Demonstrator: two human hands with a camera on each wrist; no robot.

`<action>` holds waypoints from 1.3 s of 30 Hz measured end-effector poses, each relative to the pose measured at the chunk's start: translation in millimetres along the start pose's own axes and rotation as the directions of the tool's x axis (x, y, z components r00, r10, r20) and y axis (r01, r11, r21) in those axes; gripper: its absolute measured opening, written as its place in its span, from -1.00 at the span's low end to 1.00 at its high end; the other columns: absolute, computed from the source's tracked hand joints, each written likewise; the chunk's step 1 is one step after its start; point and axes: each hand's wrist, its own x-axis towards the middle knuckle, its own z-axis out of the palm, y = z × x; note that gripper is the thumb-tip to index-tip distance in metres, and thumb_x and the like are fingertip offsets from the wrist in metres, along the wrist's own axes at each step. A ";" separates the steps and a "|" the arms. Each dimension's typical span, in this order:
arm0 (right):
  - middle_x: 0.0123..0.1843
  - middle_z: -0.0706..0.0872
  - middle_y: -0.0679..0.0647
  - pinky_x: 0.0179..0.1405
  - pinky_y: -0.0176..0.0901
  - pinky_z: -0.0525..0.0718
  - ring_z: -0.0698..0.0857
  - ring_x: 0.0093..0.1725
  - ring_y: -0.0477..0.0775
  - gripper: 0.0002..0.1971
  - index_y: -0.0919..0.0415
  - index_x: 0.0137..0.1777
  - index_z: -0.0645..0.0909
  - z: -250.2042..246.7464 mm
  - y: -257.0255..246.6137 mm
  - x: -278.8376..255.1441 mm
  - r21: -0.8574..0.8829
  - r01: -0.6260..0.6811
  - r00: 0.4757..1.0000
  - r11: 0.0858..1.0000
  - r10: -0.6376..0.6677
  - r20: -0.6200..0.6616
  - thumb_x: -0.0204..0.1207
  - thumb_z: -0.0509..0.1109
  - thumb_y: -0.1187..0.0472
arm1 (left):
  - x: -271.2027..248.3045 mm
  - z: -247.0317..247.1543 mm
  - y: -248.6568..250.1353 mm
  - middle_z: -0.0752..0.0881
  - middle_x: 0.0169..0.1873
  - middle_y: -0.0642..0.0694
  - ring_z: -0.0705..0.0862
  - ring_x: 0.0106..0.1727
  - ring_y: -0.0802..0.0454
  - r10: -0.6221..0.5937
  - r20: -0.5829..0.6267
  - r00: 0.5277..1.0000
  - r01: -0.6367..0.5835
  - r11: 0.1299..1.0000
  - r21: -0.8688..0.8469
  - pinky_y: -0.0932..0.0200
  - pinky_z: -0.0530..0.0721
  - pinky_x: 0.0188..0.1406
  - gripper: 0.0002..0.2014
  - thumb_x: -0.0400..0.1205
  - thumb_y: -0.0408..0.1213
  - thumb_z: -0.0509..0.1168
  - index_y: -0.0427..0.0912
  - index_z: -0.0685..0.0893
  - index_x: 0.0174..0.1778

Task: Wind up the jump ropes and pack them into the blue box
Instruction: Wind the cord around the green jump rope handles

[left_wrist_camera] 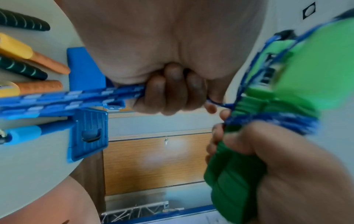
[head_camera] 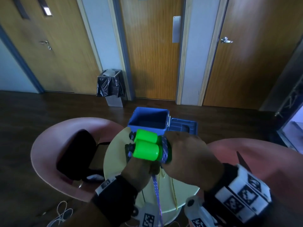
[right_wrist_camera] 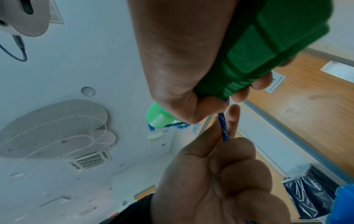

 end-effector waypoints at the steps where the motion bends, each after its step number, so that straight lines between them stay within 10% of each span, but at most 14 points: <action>1: -0.17 0.72 -0.04 -0.21 -0.06 0.63 0.73 -0.16 0.14 -0.71 0.01 -0.09 0.53 2.5 0.5 3.8 0.001 -0.024 0.999 1.000 0.024 -0.029 0.31 0.31 -0.15 | 1.5 2.2 -0.4 0.49 -0.64 0.04 0.46 -0.60 0.17 0.028 0.015 0.999 -0.028 0.999 0.021 0.26 0.45 -0.56 -0.81 0.54 -0.23 0.31 -0.14 0.50 -0.37; 6: -0.08 0.70 -0.04 -0.04 -0.01 0.67 0.72 -0.05 0.11 -0.67 0.01 0.04 0.52 8.0 8.5 19.2 0.006 -0.136 0.990 0.991 0.136 -0.031 0.38 0.33 -0.15 | 0.0 15.2 3.4 0.57 -0.55 -0.03 0.51 -0.50 0.01 0.260 0.034 0.965 -0.259 0.926 0.274 -0.01 0.52 -0.47 -0.72 0.69 -0.42 0.22 -0.15 0.74 -0.28; 8: -0.07 0.69 -0.05 0.00 0.01 0.66 0.70 -0.03 0.10 -0.65 0.02 0.05 0.50 10.0 13.3 22.9 0.017 -0.159 0.987 0.987 0.160 -0.022 0.40 0.36 -0.16 | 2.6 14.1 -0.3 0.62 -0.50 0.04 0.54 -0.46 0.20 0.314 0.033 0.949 -0.302 0.871 0.387 0.35 0.51 -0.44 -0.60 0.71 -0.51 0.19 -0.03 0.73 -0.34; 13: -0.01 0.66 -0.03 0.05 0.07 0.59 0.68 0.03 0.13 -0.66 0.07 0.06 0.47 23.4 23.5 28.1 -0.054 -0.193 0.981 0.980 0.194 0.008 0.44 0.39 -0.13 | 2.9 14.1 -11.2 0.54 -0.51 0.05 0.44 -0.46 0.20 0.291 0.055 0.955 -0.276 0.805 0.525 0.33 0.39 -0.42 -0.77 0.57 -0.16 0.17 -0.03 0.56 -0.42; 18: 0.11 0.63 0.06 -0.07 0.02 0.40 0.64 0.11 0.18 -0.65 0.15 0.18 0.43 29.7 32.8 28.4 -0.192 -0.154 0.984 0.969 0.168 0.060 0.51 0.33 -0.02 | 3.4 10.6 -15.2 0.72 -0.03 0.07 0.67 -0.05 0.30 0.144 0.072 0.987 -0.161 0.855 0.493 0.40 0.62 -0.05 -0.73 0.67 -0.02 0.23 -0.05 0.61 0.21; 24: 0.11 0.62 0.07 -0.04 -0.02 0.55 0.64 0.11 0.19 -0.46 0.15 0.29 0.42 41.4 40.6 23.3 0.047 -0.118 0.976 0.992 0.107 0.191 0.34 0.35 -0.05 | 7.2 8.3 -7.2 0.72 -0.20 0.11 0.69 -0.27 0.44 0.274 0.013 0.962 -0.221 0.744 0.630 0.55 0.59 -0.19 -0.83 0.76 -0.13 0.20 -0.08 0.68 0.09; 28: -0.11 0.68 -0.04 -0.17 -0.01 0.70 0.72 -0.10 0.10 -0.70 -0.04 -0.05 0.41 47.8 56.8 14.8 0.181 -0.184 0.962 0.966 0.140 0.233 0.23 0.28 -0.08 | 11.9 1.7 0.5 0.70 -0.48 -0.09 0.65 -0.35 -0.01 0.216 0.145 0.965 -0.260 0.759 0.597 0.21 0.62 -0.12 -0.81 0.68 -0.26 0.20 -0.25 0.69 -0.09; 32: -0.14 0.65 -0.04 -0.23 -0.03 0.65 0.70 -0.14 0.08 -0.76 -0.23 -0.10 0.28 61.3 58.1 12.7 0.259 -0.136 0.976 0.956 0.085 0.198 0.35 0.31 -0.11 | 7.8 9.0 -7.8 0.44 -0.60 -0.03 0.37 -0.52 0.22 0.237 0.066 0.969 -0.219 0.708 0.672 0.30 0.35 -0.43 -0.64 0.71 -0.22 0.31 -0.47 0.70 -0.26; 39: -0.10 0.64 0.16 -0.26 0.14 0.66 0.69 -0.14 0.30 -0.70 0.19 0.08 0.42 76.8 56.2 6.3 0.285 -0.022 0.999 0.958 0.013 0.036 0.46 0.13 0.03 | 1.4 19.7 -1.1 0.36 -0.68 0.08 0.35 -0.57 0.24 0.234 0.044 0.971 -0.190 0.652 0.734 0.36 0.30 -0.51 -0.48 0.55 -0.03 0.49 -0.04 0.39 -0.62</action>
